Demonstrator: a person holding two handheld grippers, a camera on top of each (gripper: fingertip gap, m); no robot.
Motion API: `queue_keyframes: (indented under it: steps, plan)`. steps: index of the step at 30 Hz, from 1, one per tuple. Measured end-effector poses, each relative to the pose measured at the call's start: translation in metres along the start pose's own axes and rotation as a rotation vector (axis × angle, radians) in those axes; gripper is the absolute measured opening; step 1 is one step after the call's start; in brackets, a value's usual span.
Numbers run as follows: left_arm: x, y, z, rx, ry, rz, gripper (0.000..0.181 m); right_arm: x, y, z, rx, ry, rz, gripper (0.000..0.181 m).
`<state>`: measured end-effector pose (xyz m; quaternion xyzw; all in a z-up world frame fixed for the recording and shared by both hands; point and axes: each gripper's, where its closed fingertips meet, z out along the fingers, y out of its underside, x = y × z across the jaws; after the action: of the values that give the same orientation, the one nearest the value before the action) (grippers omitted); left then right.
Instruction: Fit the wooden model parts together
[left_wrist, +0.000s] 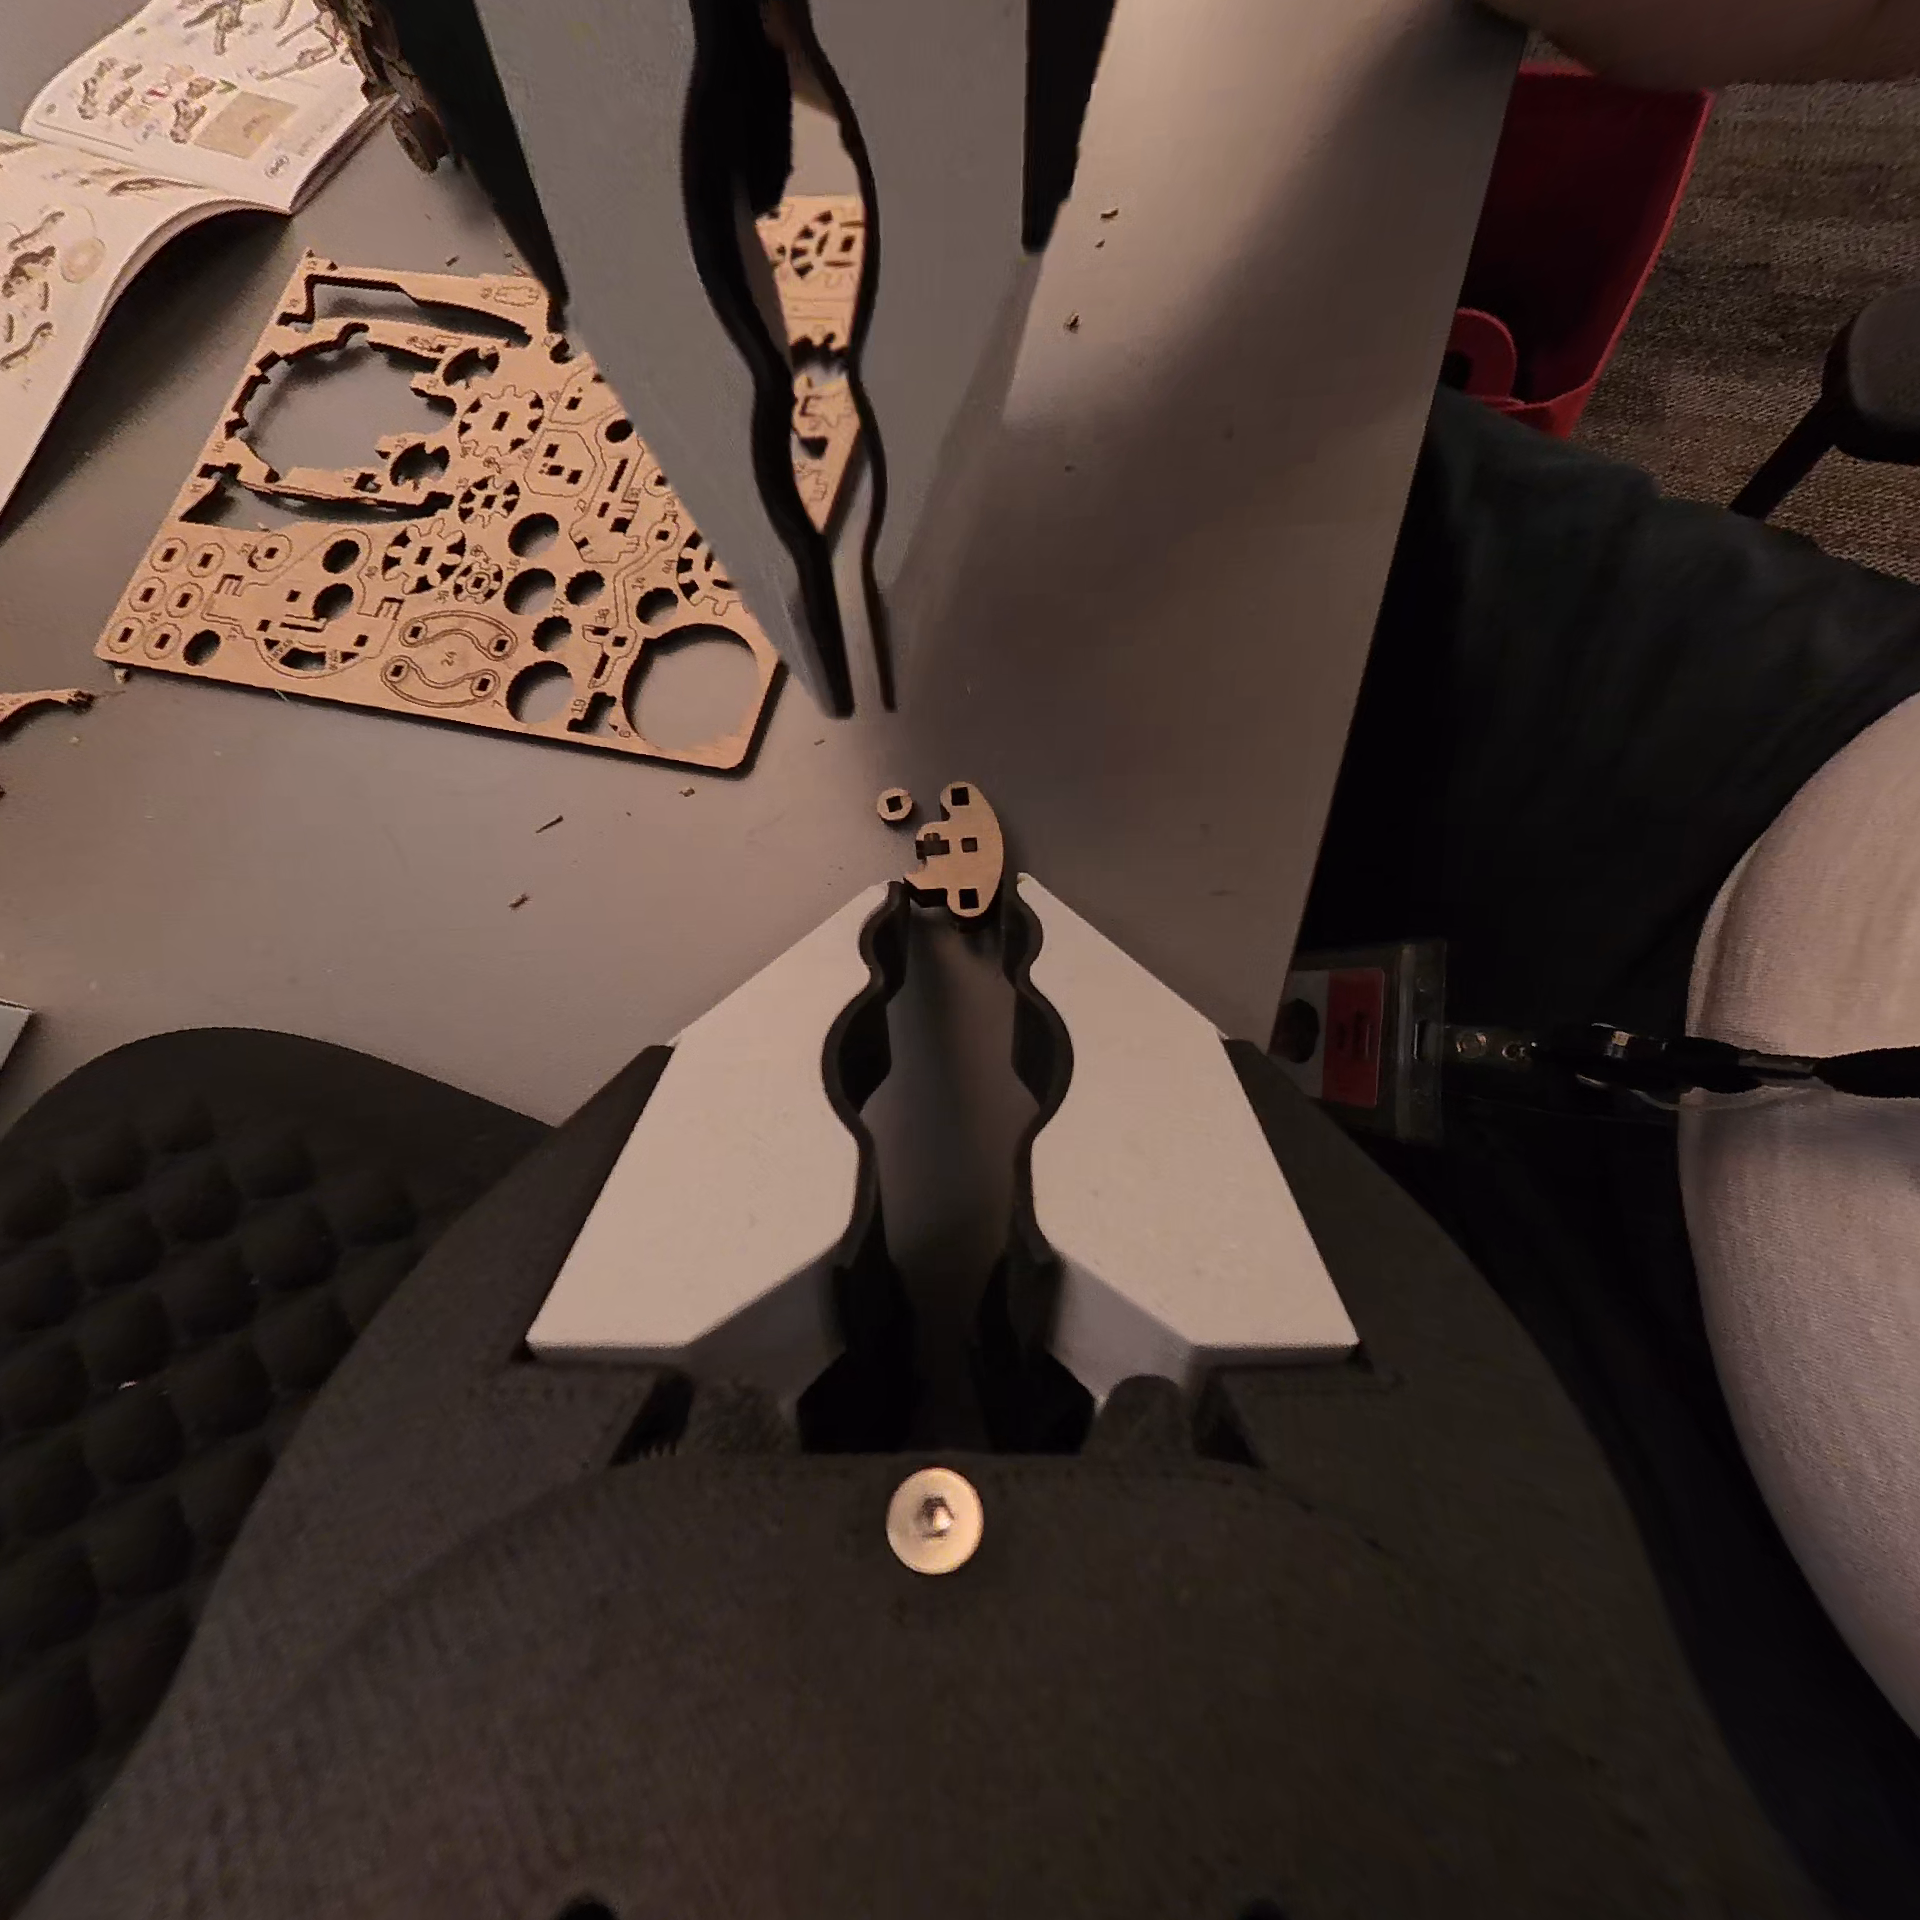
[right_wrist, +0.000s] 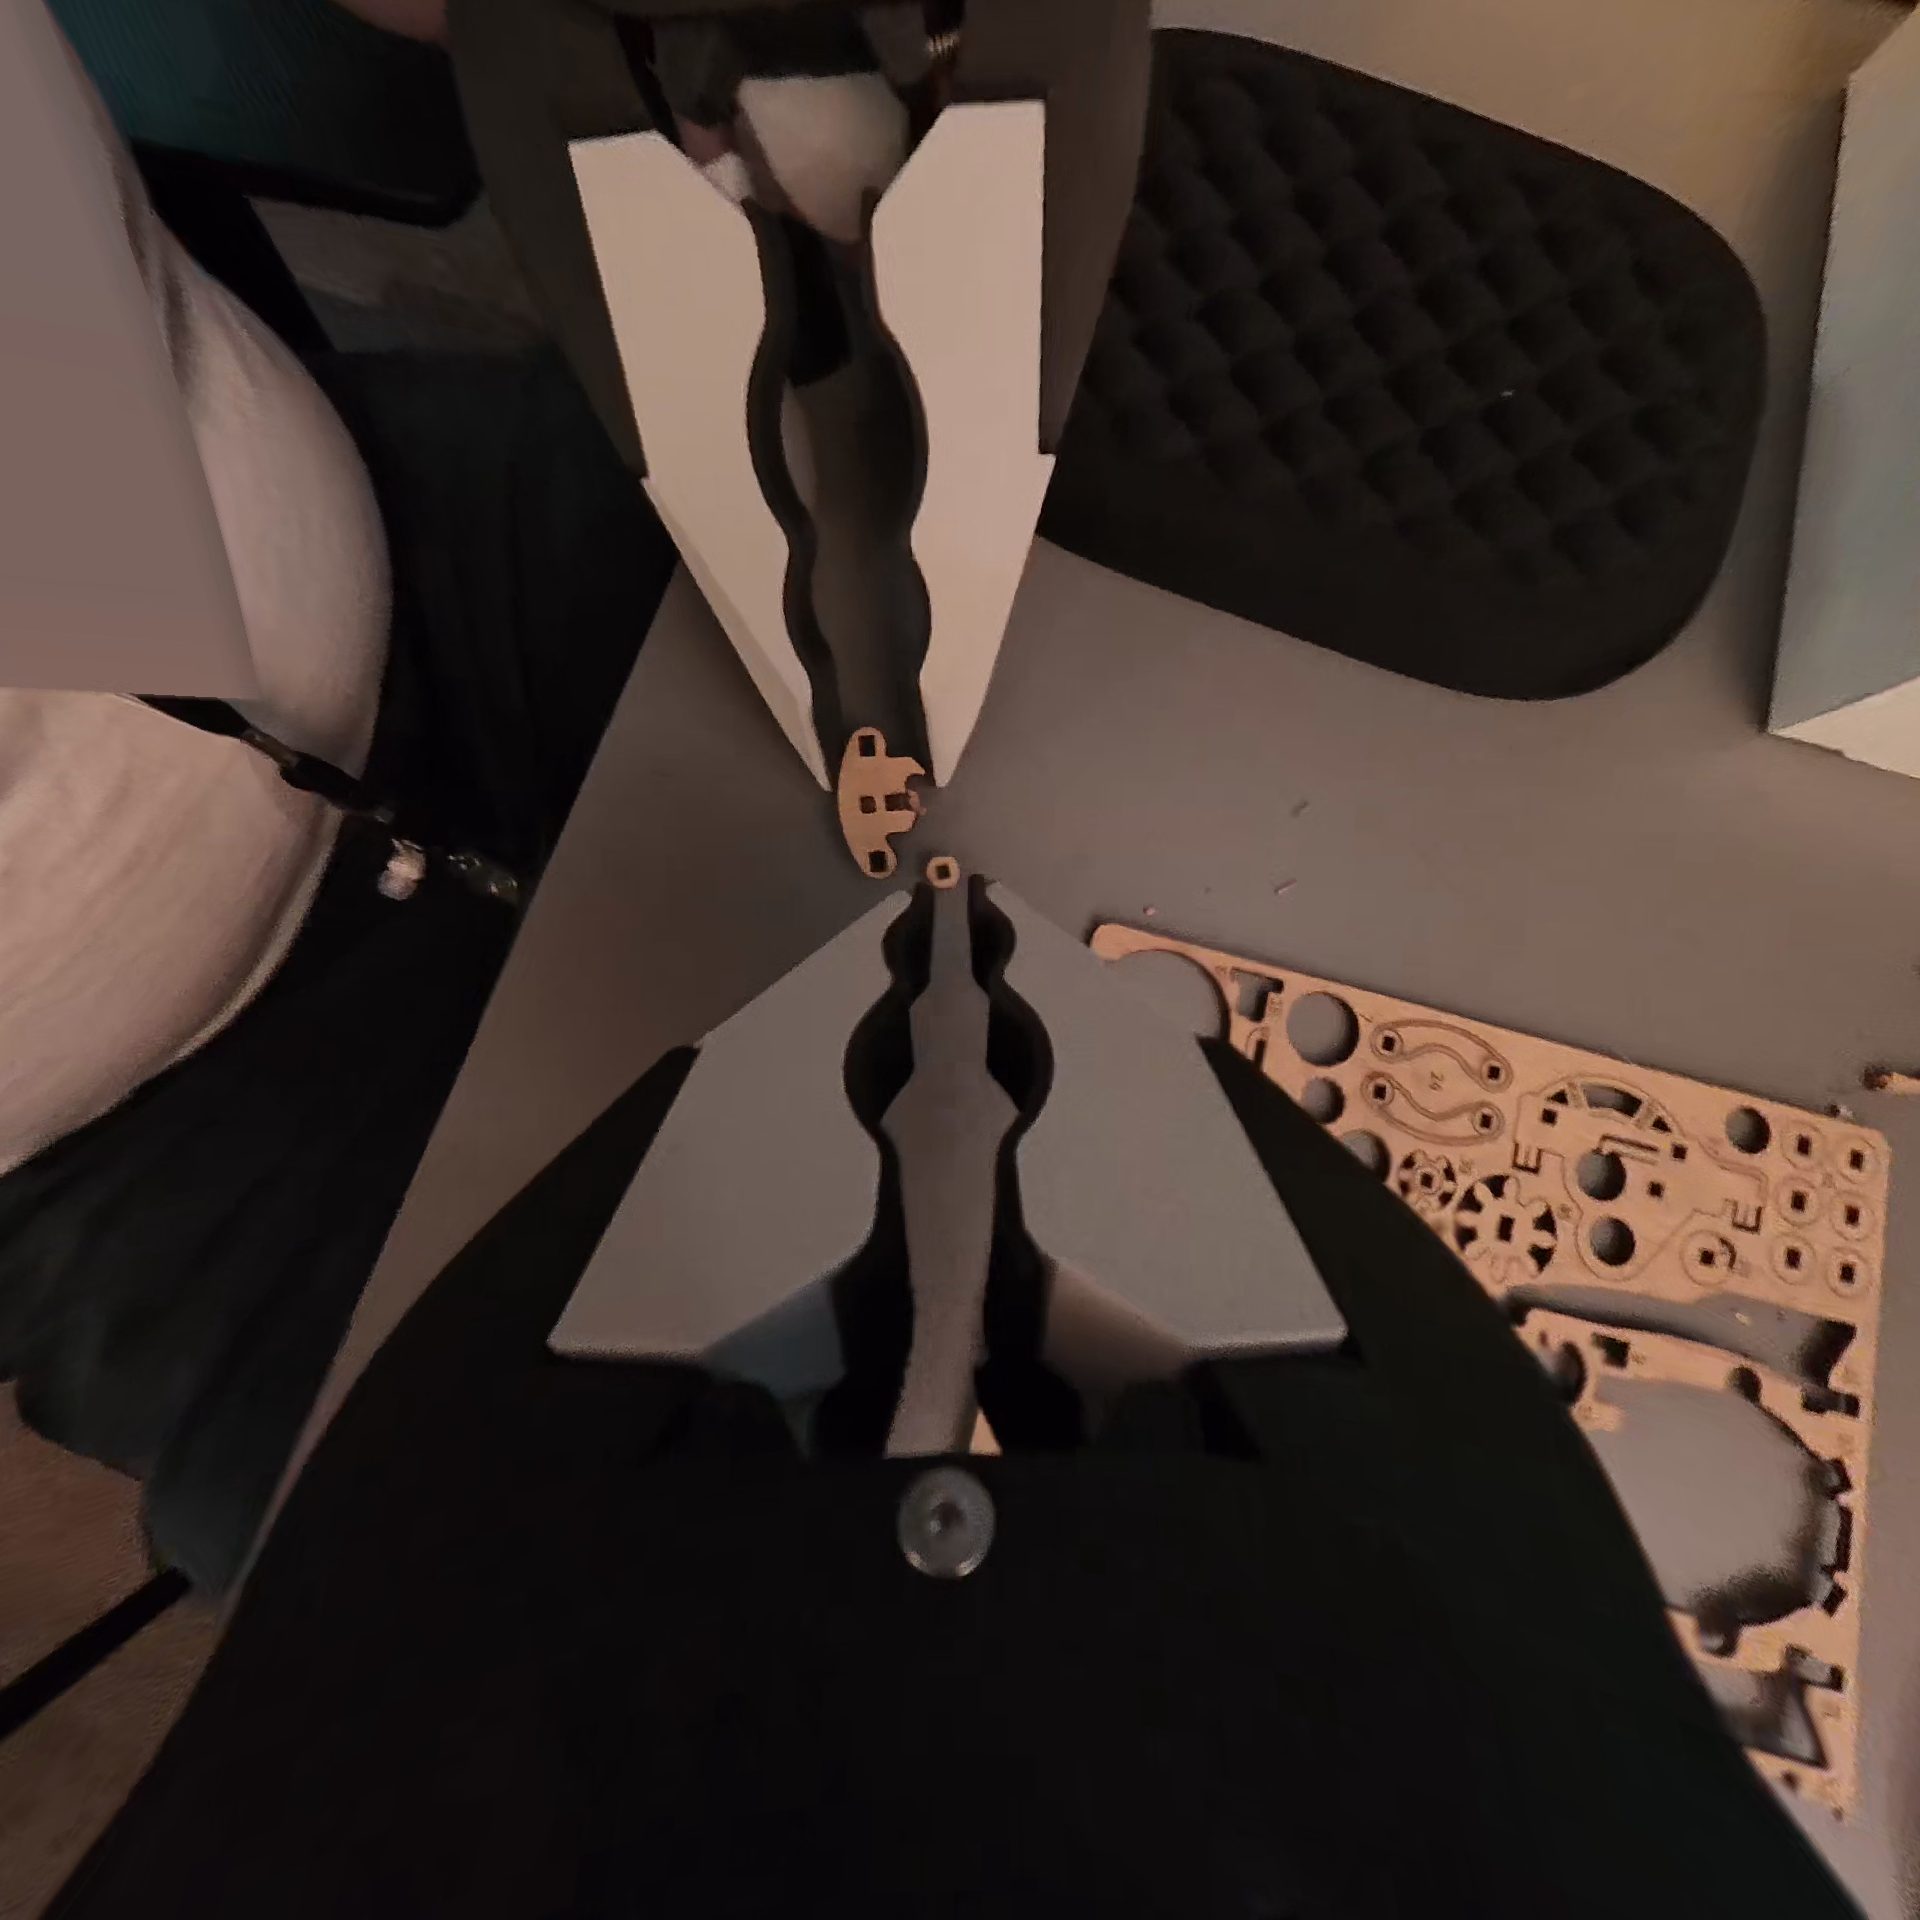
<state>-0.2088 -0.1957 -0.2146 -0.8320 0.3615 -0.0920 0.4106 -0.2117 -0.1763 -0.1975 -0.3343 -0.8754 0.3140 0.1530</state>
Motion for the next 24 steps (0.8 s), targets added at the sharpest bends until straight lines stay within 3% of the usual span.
queue_keyframes:
  steps: [12, 24]
  plan:
    - [0.0, 0.0, 0.0, 0.0, -0.004, 0.005, 0.017, -0.003, 0.002, 0.021, -0.017, -0.071, -0.036, 0.003]
    - [0.0, 0.0, 0.0, 0.0, -0.004, 0.004, 0.017, 0.001, 0.007, 0.009, 0.021, -0.034, 0.005, 0.008]
